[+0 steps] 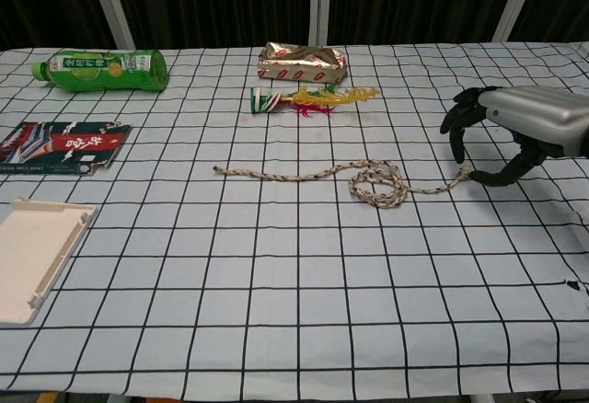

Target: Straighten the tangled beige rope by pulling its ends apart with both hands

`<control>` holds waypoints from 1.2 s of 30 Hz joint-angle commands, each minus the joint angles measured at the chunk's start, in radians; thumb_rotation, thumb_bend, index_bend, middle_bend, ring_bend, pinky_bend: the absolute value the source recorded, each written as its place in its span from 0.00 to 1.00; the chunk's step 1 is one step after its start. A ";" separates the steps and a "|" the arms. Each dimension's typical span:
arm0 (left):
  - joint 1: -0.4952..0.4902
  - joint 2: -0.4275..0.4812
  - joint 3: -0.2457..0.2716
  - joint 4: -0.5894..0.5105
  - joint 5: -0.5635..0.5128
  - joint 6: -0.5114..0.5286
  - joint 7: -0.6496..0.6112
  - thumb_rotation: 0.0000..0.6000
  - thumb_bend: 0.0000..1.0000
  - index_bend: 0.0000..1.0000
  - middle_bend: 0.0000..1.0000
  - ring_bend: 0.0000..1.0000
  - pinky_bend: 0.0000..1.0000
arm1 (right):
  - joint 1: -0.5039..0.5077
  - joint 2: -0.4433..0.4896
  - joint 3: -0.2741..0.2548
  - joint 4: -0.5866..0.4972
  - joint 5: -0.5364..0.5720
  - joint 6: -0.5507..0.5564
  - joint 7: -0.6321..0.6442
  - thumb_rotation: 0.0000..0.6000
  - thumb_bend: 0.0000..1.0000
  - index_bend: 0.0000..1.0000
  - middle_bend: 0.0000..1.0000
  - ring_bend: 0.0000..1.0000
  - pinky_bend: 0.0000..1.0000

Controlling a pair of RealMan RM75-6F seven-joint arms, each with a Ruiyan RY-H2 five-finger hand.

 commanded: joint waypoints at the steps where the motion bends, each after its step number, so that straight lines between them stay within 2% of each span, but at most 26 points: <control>1: -0.001 -0.001 0.000 0.002 0.001 -0.001 -0.002 1.00 0.21 0.26 0.11 0.00 0.00 | 0.004 -0.010 -0.010 0.009 -0.012 0.011 -0.008 1.00 0.28 0.52 0.22 0.00 0.00; 6: -0.001 -0.001 0.001 0.005 0.001 -0.002 -0.010 1.00 0.21 0.26 0.11 0.00 0.00 | 0.009 -0.026 -0.034 0.027 -0.038 0.027 -0.025 1.00 0.32 0.50 0.20 0.00 0.00; 15: 0.004 -0.001 0.005 0.011 -0.003 -0.003 -0.025 1.00 0.21 0.26 0.11 0.00 0.00 | 0.003 -0.068 -0.068 0.080 -0.081 0.079 -0.048 1.00 0.37 0.40 0.14 0.00 0.00; 19: 0.005 -0.001 0.006 0.015 -0.003 -0.005 -0.035 1.00 0.20 0.26 0.11 0.00 0.00 | -0.003 -0.089 -0.077 0.107 -0.086 0.095 -0.054 1.00 0.38 0.40 0.14 0.00 0.00; 36: 0.007 -0.002 0.008 0.032 -0.003 -0.008 -0.059 1.00 0.21 0.26 0.11 0.00 0.00 | -0.007 -0.154 -0.074 0.176 -0.075 0.120 -0.031 1.00 0.39 0.49 0.17 0.00 0.00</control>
